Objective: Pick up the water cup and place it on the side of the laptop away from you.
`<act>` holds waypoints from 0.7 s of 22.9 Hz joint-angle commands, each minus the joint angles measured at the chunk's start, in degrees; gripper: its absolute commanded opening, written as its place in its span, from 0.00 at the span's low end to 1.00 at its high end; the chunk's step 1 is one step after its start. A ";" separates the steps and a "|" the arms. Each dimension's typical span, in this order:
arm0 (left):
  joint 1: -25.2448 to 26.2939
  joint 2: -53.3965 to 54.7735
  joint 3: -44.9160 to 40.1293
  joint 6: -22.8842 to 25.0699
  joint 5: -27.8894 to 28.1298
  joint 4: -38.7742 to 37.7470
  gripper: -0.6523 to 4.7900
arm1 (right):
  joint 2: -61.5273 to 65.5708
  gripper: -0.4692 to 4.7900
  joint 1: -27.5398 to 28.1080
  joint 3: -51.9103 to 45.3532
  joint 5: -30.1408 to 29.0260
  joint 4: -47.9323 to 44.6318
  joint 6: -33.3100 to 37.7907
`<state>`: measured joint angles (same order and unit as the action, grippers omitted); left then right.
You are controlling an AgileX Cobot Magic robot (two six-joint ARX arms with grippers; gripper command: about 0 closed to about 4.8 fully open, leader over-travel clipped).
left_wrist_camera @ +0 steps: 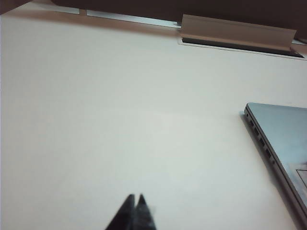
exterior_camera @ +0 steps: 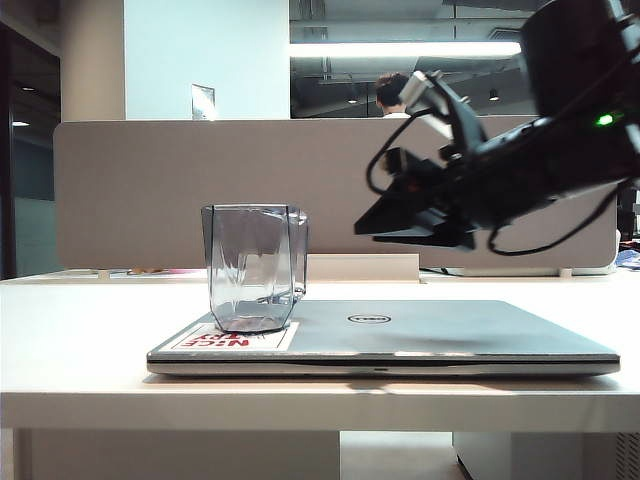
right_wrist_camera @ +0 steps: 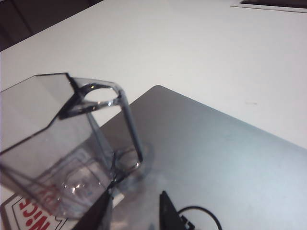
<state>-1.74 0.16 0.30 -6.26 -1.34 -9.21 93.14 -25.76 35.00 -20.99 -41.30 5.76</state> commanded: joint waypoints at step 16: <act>0.04 0.07 0.15 -0.15 0.11 -0.15 0.11 | 10.60 0.37 -2.54 8.87 -2.97 -0.98 -0.02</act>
<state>-1.74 0.16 0.30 -6.26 -1.32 -9.21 103.50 -27.77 43.18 -23.35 -41.25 5.76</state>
